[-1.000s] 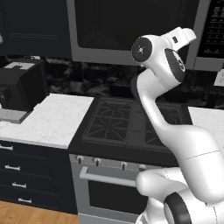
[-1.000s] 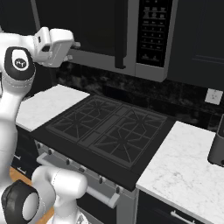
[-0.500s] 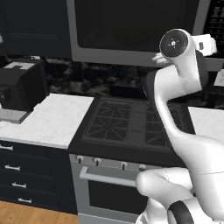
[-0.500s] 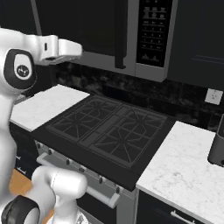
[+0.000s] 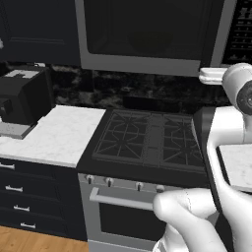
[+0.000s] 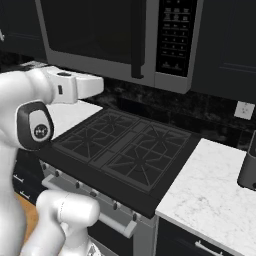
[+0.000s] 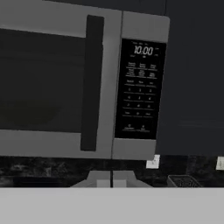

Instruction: Pick the bell pepper from the sink and place it in the bowl. Then pick the bowl and place it in the microwave. Then close the microwave door and press the start button.

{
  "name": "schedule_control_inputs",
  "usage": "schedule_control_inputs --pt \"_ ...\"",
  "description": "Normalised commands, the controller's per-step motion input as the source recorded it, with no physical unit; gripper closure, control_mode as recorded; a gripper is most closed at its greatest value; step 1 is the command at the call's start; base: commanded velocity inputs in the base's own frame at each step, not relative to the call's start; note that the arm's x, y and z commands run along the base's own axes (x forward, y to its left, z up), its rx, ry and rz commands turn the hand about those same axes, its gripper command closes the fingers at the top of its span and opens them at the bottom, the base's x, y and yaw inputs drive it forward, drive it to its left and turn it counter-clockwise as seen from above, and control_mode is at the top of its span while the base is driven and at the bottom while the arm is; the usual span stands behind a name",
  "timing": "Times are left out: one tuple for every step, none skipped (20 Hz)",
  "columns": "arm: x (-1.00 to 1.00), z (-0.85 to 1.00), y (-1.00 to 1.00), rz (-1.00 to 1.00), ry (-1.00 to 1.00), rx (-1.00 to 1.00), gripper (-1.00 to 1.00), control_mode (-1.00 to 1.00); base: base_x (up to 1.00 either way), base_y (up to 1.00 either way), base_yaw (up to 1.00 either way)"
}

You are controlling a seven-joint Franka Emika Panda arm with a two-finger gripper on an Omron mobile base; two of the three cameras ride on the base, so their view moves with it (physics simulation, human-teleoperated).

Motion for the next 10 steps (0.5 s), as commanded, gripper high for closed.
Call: schedule_control_inputs --pt "0.00 0.00 -0.14 0.03 -0.09 0.03 1.00 -1.00 0.00 0.00 0.00" --pt "0.00 0.12 -0.06 0.00 0.00 0.01 1.00 -1.00 0.00 0.00 0.00" --pt "0.00 0.13 -0.09 0.00 0.00 0.01 1.00 -1.00 0.00 0.00 0.00" --pt "-0.04 0.04 -0.19 0.01 0.00 0.03 1.00 -1.00 0.00 0.00 0.00" --pt "-0.14 0.00 -0.34 0.03 -0.02 0.06 1.00 -1.00 0.00 0.00 0.00" --pt "-0.09 0.00 -0.29 0.03 0.00 0.03 1.00 -1.00 0.00 0.00 0.00" --pt "-0.05 0.00 -0.25 0.03 0.00 0.00 1.00 -1.00 0.00 0.00 0.00" --pt "0.00 0.00 -0.26 0.04 0.00 0.00 1.00 -1.00 0.00 0.00 0.00" --pt "0.00 0.00 -0.33 0.03 -0.02 0.00 1.00 -1.00 0.00 0.00 0.00" --pt "0.00 0.00 -0.31 0.01 -0.02 0.00 1.00 -1.00 0.00 0.00 0.00"
